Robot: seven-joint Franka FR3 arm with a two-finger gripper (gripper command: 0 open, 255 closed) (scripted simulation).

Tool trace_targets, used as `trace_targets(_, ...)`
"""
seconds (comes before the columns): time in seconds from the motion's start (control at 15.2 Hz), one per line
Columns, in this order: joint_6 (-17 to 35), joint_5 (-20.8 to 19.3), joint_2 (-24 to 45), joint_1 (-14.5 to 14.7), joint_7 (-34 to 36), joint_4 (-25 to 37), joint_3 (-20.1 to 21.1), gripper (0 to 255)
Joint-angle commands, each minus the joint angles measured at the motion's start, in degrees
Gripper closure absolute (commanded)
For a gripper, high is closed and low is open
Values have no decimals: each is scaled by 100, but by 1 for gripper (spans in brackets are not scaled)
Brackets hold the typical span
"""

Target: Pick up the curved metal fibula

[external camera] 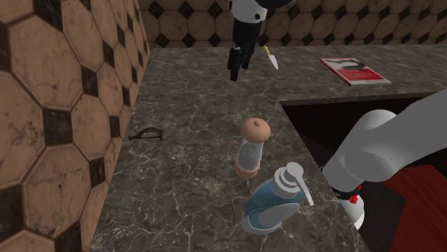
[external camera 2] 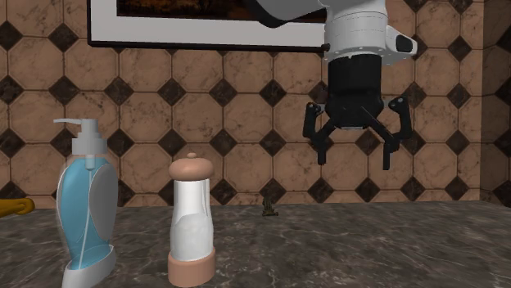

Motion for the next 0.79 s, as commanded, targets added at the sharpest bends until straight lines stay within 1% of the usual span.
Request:
trace_targets(0.0,192,27,325,107,-9,155,141,0)
trace_targets(0.4,620,-15,1301,382,-67,745,514,0)
trace_targets(0.73,870,-166,2130,614,-75,1344,818,0)
